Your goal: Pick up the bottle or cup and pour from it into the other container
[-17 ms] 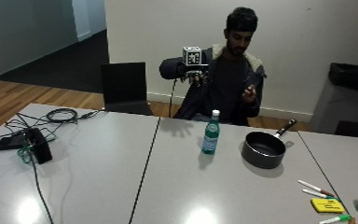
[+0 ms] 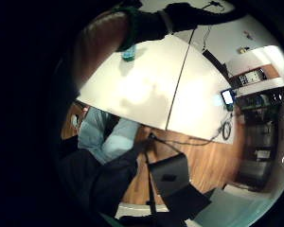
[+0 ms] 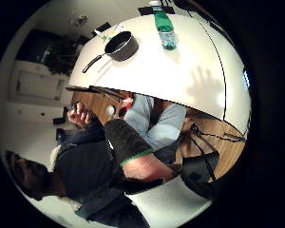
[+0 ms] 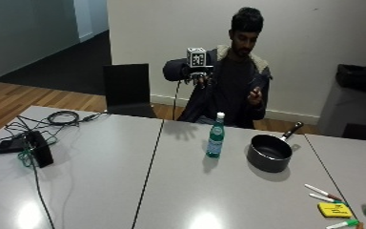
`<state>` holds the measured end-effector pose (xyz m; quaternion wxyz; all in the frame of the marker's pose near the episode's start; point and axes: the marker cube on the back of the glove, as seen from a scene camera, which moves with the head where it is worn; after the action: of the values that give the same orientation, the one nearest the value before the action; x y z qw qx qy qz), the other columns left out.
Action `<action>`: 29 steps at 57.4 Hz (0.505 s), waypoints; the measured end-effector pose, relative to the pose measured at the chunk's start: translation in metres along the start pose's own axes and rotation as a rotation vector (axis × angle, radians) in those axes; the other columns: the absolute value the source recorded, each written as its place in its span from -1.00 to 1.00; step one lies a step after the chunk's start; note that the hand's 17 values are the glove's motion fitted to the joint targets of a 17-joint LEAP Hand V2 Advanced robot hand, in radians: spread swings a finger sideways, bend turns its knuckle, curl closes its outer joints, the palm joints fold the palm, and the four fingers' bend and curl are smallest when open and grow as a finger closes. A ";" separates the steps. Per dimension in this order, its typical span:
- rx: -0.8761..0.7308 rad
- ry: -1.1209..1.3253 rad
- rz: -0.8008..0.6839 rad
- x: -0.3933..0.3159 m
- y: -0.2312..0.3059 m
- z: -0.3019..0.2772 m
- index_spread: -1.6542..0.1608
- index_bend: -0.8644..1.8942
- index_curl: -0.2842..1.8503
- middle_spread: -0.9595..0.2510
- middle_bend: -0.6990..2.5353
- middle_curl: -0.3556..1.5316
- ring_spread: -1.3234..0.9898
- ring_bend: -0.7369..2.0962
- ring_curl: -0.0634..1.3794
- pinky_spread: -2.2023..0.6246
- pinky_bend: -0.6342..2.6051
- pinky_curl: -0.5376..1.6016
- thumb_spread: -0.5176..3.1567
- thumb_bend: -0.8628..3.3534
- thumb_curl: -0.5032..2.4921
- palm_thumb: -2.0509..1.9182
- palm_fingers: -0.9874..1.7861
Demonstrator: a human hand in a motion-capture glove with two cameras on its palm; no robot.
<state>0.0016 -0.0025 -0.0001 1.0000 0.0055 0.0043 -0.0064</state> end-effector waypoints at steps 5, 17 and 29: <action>0.116 0.029 0.056 0.006 -0.022 0.000 0.51 -0.25 -0.61 0.60 -0.38 -0.49 0.25 -0.35 -0.81 0.75 -0.32 -0.33 -0.37 -0.56 -0.59 0.13 0.01; 0.100 -0.008 0.071 0.015 -0.032 0.012 0.43 -0.28 -0.56 0.64 -0.39 -0.41 0.28 -0.35 -0.75 0.81 -0.29 -0.26 -0.26 -0.59 -0.52 0.16 -0.06; 0.191 -0.178 0.074 0.045 -0.094 0.047 0.48 -0.28 -0.55 0.71 -0.39 -0.36 0.31 -0.34 -0.71 0.82 -0.26 -0.22 -0.27 -0.60 -0.47 0.21 -0.11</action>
<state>0.0460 -0.0972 0.0459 0.9908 0.1003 -0.0854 0.0297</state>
